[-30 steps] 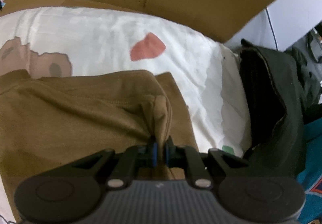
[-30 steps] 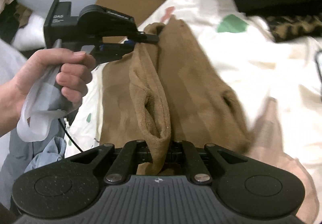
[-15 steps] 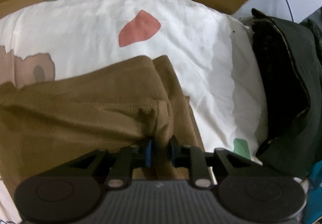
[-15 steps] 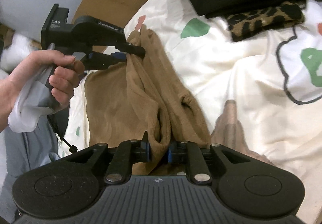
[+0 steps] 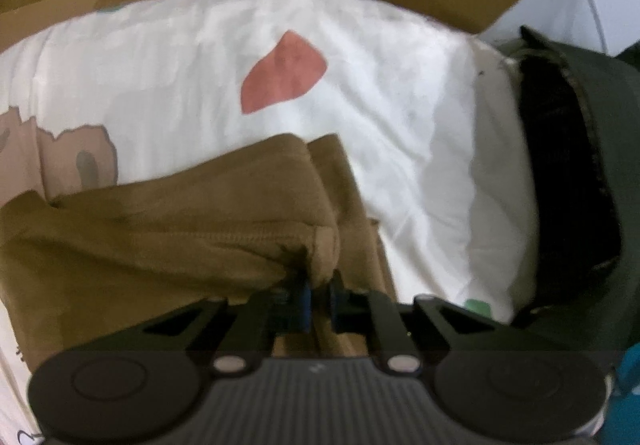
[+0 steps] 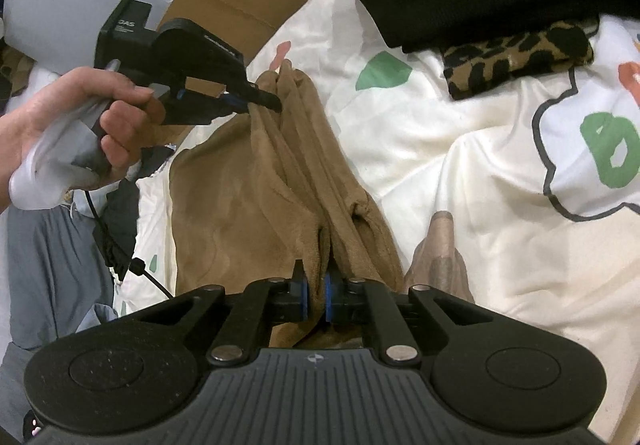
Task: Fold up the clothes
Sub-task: 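Lower the lifted edge onto the shirt with both grippers, then open both grippers and release the folded edge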
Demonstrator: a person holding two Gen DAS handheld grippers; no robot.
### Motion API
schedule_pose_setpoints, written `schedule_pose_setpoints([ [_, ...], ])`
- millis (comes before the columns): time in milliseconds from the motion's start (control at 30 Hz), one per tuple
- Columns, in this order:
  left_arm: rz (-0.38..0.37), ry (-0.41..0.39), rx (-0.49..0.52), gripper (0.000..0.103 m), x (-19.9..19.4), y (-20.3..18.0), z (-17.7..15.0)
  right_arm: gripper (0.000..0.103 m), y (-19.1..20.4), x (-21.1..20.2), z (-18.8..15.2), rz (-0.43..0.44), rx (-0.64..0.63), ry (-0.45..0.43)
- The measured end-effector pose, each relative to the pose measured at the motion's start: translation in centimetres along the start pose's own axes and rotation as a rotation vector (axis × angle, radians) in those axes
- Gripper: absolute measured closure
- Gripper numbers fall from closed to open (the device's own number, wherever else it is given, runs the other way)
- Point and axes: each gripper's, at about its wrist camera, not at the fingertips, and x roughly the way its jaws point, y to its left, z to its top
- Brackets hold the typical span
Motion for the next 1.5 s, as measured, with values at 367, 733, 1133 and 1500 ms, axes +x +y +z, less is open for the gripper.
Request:
schedule_pose_setpoints([
  [367, -0.052, -0.02, 0.033, 0.095, 0.8, -1.3, -0.4, 0.098, -0.7, -0.2, 0.1, -0.039, 0.0, -0.011],
  [733, -0.071, 0.0, 0.131, 0.092, 2.4, -2.1, 0.2, 0.098, -1.4, -0.4, 0.4, -0.083, -0.009, 0.018],
  [1133, -0.143, -0.106, 0.131, 0.059, -3.5, 0.7, 1.5, 0.086, -1.1, -3.4, 0.9, -0.126, -0.085, 0.029],
  [1500, -0.12, -0.056, 0.237, 0.064, -1.7, 3.0, -1.2, 0.086, 1.7, -4.6, 2.8, -0.12, -0.19, -0.083],
])
